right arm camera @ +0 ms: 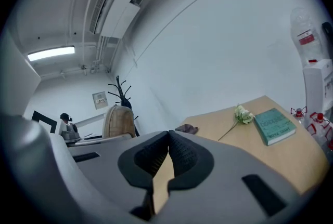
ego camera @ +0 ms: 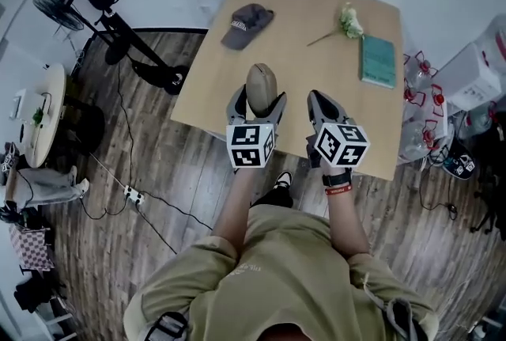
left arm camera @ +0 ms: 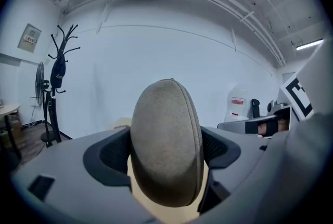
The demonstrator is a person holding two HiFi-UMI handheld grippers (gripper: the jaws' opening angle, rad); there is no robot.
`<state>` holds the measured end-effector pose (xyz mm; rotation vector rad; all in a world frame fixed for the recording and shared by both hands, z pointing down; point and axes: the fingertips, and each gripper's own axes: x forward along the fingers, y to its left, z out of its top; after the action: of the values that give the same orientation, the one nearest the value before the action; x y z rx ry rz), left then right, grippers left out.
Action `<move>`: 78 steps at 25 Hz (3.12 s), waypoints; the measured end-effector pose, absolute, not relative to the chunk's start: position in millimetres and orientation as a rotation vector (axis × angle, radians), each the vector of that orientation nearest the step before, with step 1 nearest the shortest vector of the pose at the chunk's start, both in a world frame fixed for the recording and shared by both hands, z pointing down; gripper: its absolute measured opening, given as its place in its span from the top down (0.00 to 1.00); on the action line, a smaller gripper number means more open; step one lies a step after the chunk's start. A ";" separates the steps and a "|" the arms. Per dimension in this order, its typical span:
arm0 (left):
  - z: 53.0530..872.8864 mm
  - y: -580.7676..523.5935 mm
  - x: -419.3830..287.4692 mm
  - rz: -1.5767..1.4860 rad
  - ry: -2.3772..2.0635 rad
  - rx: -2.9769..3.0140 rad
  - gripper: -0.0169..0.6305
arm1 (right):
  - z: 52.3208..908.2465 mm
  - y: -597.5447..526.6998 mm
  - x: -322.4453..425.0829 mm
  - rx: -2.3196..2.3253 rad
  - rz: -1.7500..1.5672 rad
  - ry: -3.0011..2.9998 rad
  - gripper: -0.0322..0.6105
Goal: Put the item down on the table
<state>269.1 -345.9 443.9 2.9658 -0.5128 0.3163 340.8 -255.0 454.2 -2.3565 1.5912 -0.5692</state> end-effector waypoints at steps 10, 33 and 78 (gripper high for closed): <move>508.0 -410.2 350.4 0.573 -0.456 2.929 0.38 | 482.1 -297.6 416.2 -2.402 -0.631 1.469 0.93; 678.2 -506.3 460.6 1.020 -0.380 2.721 0.38 | 580.1 -370.2 504.9 -2.395 -0.886 1.331 0.92; 770.3 -493.0 507.3 1.241 -0.301 2.616 0.36 | 627.5 -361.8 524.0 -2.335 -1.015 1.295 0.93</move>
<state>507.3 -493.0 770.3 2.6157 -0.3014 1.2409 524.0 -361.8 627.5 -2.3345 1.2952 -1.0151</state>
